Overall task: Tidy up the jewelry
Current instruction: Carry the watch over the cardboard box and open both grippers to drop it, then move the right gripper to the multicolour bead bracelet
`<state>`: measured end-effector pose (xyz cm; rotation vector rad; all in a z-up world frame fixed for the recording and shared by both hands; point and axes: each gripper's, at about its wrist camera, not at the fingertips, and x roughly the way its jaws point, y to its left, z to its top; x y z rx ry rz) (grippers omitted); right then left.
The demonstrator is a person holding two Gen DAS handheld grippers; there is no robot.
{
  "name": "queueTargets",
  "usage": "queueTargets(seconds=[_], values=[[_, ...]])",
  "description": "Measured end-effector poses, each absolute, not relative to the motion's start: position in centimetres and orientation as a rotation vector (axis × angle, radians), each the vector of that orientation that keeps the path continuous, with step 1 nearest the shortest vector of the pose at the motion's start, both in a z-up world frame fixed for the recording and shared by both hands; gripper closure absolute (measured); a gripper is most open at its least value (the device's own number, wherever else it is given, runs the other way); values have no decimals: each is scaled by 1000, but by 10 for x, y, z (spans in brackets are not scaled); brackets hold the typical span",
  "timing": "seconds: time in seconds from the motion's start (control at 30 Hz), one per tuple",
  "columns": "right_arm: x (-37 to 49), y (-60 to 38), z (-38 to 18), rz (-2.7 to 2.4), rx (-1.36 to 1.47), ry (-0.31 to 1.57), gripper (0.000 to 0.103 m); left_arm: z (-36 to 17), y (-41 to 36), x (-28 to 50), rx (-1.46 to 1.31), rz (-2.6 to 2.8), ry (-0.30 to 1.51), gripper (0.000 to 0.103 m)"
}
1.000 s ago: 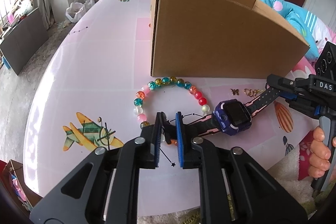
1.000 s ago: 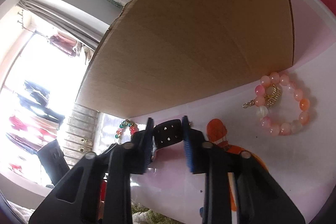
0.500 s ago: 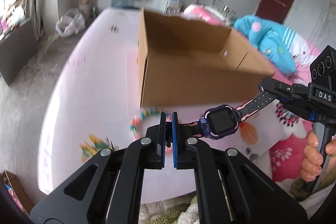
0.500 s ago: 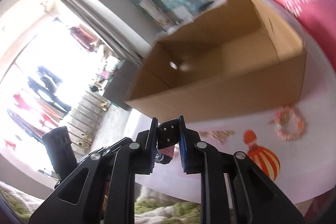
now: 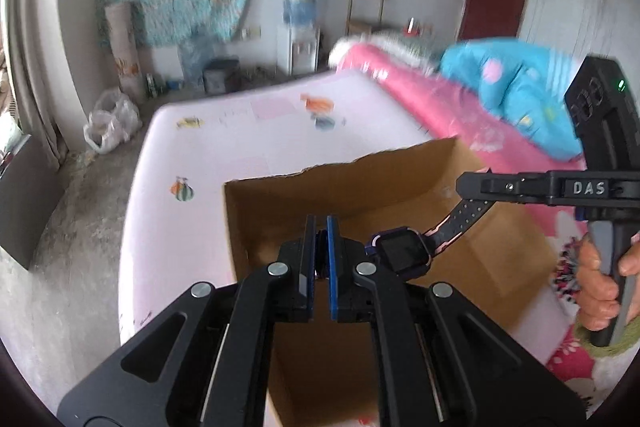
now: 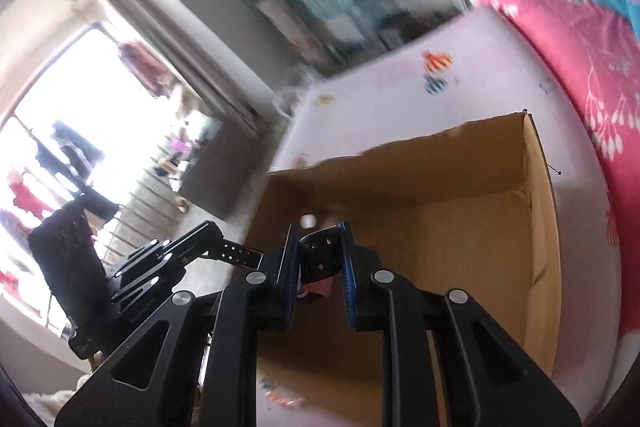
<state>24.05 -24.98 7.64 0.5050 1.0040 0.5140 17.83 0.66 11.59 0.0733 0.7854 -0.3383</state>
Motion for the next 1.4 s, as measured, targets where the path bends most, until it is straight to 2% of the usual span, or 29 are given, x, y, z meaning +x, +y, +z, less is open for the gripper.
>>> queueTargets(seconds=[0.13, 0.27, 0.43, 0.5, 0.53, 0.57, 0.77, 0.83, 0.97, 1.03, 1.17, 1.4], values=[[286, -246, 45, 459, 495, 1148, 84, 86, -12, 239, 95, -316, 948, 99], [308, -241, 25, 383, 410, 1220, 83, 67, -24, 265, 173, -274, 1002, 99], [316, -245, 8, 313, 364, 1269, 67, 49, -24, 282, 169, -229, 1068, 96], [311, -246, 12, 306, 351, 1251, 62, 50, -21, 282, 158, -225, 1072, 79], [310, -246, 17, 298, 332, 1234, 59, 51, -20, 280, 157, -230, 1066, 61], [308, -246, 21, 299, 324, 1225, 57, 55, -18, 275, 159, -234, 1048, 50], [276, -257, 58, 302, 290, 1130, 49, 95, -4, 237, 175, -236, 922, 28], [255, -261, 77, 306, 267, 1077, 39, 113, 6, 218, 163, -245, 868, 20], [192, -266, 115, 346, 201, 922, 22, 145, 40, 156, 108, -238, 758, 13], [159, -267, 126, 366, 176, 857, 7, 147, 57, 128, 72, -222, 736, 9], [101, -264, 115, 312, 121, 837, 6, 115, 86, 85, 6, -148, 798, 8], [59, -261, 14, 64, 143, 1096, 6, 9, 119, 39, -107, 38, 1025, 8]])
